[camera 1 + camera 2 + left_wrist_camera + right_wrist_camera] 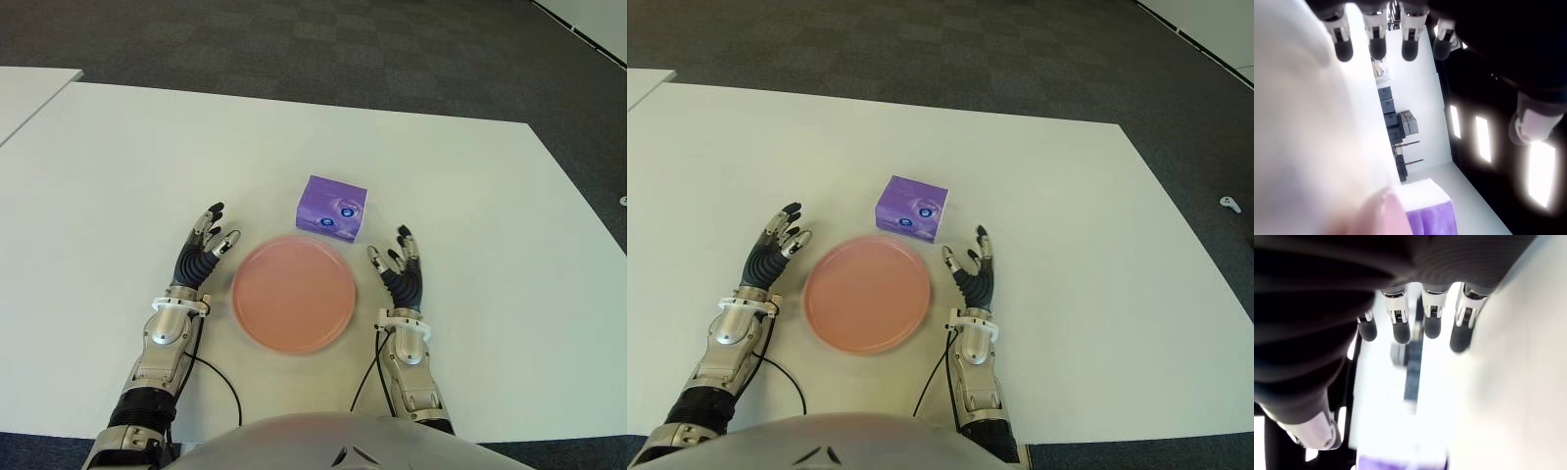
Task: Put the tissue paper into the plate.
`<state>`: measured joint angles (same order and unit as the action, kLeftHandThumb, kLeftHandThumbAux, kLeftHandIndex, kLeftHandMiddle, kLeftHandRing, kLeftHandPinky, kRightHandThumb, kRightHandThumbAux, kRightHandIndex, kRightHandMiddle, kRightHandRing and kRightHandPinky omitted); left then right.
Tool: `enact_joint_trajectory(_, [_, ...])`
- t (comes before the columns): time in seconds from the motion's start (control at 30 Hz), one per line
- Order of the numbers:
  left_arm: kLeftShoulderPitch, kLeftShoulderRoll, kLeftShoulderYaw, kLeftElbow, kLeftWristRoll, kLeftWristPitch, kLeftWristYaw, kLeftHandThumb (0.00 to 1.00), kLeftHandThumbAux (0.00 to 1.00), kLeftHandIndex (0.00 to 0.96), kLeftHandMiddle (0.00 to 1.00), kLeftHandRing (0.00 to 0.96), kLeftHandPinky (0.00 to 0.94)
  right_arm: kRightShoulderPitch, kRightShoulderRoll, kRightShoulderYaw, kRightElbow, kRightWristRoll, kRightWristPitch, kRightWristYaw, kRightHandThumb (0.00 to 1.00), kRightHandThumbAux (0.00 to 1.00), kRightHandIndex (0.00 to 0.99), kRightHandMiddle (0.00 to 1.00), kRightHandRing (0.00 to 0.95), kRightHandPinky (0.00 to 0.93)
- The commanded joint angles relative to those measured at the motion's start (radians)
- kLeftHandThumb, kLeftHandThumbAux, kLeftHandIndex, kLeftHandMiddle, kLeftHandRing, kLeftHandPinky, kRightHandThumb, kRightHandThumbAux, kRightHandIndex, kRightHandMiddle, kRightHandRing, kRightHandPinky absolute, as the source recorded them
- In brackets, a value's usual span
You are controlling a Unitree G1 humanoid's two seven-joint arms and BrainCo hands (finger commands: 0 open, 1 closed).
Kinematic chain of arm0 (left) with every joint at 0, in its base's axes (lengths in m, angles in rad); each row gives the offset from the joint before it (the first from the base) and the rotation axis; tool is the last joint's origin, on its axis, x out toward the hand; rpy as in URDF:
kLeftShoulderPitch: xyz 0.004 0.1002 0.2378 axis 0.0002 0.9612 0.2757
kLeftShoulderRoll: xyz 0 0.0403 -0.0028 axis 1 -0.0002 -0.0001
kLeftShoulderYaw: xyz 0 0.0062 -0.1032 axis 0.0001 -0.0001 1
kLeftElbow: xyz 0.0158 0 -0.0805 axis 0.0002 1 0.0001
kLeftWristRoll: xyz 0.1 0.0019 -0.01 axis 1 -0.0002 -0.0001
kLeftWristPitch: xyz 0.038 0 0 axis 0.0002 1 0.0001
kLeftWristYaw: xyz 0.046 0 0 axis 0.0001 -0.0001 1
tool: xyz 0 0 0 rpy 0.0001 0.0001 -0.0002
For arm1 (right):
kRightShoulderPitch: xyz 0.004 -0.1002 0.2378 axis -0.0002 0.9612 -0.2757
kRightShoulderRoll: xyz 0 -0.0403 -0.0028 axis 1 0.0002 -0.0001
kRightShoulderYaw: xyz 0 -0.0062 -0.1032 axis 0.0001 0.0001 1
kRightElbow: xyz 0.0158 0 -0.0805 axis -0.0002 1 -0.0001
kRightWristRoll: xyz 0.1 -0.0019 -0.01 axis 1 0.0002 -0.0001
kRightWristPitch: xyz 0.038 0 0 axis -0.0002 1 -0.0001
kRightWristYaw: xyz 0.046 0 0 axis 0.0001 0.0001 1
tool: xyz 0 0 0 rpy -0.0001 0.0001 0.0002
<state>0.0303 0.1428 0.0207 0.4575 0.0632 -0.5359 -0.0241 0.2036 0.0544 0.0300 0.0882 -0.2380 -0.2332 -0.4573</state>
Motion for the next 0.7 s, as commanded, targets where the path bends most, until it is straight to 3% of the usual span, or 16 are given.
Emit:
enact_joint_trajectory(0.03, [0.025,-0.022,-0.021,0.090,0.033,0.047,0.019,0.000,0.449,0.000,0.000,0.000,0.000,-0.056,0.099,-0.029,-0.018,-0.113,0.053,-0.210,0.124,0.701,0.000,0.000,0.000,0.008])
enact_joint_trajectory(0.17, [0.022,-0.021,-0.022,0.088,0.042,0.047,0.028,0.000,0.451,0.000,0.000,0.000,0.000,-0.132,0.050,-0.042,-0.014,-0.170,0.041,-0.298,0.124,0.678,0.000,0.000,0.000,0.001])
enact_joint_trajectory(0.47, [0.027,-0.022,-0.015,0.075,0.031,0.053,0.016,0.000,0.466,0.000,0.000,0.000,0.000,-0.161,0.033,-0.044,0.021,-0.175,0.032,-0.331,0.117,0.665,0.000,0.000,0.000,0.000])
enact_joint_trajectory(0.6, [0.041,-0.022,-0.008,0.069,0.023,0.040,0.014,0.000,0.483,0.000,0.000,0.000,0.000,-0.396,-0.099,-0.052,0.028,-0.159,-0.065,-0.229,0.086,0.694,0.000,0.000,0.000,0.010])
enact_joint_trajectory(0.7, [0.047,-0.020,-0.007,0.069,0.019,0.031,0.007,0.000,0.493,0.000,0.000,0.000,0.000,-0.414,-0.106,-0.036,-0.022,-0.160,-0.051,-0.174,0.079,0.719,0.002,0.000,0.000,0.013])
